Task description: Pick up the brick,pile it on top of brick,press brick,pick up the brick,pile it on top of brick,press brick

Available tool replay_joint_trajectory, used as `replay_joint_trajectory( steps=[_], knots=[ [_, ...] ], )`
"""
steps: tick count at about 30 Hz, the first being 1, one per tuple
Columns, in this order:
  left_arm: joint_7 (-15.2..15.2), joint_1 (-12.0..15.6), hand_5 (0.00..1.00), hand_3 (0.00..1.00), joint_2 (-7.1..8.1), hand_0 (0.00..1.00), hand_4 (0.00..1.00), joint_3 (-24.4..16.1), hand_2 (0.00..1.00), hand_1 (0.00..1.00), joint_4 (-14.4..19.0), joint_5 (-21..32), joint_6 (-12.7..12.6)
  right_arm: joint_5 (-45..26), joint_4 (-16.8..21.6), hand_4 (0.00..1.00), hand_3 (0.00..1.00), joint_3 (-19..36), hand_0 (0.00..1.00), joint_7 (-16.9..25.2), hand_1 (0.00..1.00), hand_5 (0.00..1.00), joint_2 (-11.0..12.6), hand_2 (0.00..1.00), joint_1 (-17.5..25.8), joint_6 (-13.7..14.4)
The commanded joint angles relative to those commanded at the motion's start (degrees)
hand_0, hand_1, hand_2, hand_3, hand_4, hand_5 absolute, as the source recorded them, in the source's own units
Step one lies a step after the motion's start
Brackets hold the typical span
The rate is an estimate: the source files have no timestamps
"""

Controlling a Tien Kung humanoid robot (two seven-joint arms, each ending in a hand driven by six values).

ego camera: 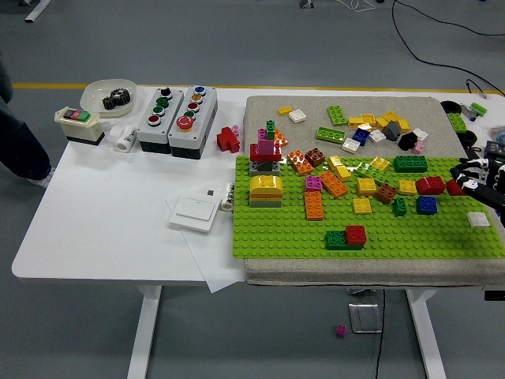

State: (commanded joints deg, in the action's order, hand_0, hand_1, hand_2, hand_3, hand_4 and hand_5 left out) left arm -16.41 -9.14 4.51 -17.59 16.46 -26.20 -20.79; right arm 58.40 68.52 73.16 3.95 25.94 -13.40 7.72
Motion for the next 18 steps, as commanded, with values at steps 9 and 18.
replay_joint_trajectory(
  steps=[9, 18],
  knots=[
    [0.2, -0.2, 0.665, 0.587, 0.02, 0.77, 0.64, 0.3, 0.718, 0.721, 0.0, 0.5, 0.0, 0.6, 0.0, 0.814, 0.839, 0.1, 0.736, 0.5, 0.717, 0.226, 0.0, 0.787, -0.1, -0.1],
    [0.3, -0.4, 0.666, 0.586, 0.02, 0.77, 0.64, 0.5, 0.717, 0.721, 0.0, 0.7, 0.0, 16.5, 1.0, 0.899, 0.781, -0.6, 0.715, 1.2, 0.677, 0.08, 1.0, 0.715, -0.3, -0.7]
  ],
)
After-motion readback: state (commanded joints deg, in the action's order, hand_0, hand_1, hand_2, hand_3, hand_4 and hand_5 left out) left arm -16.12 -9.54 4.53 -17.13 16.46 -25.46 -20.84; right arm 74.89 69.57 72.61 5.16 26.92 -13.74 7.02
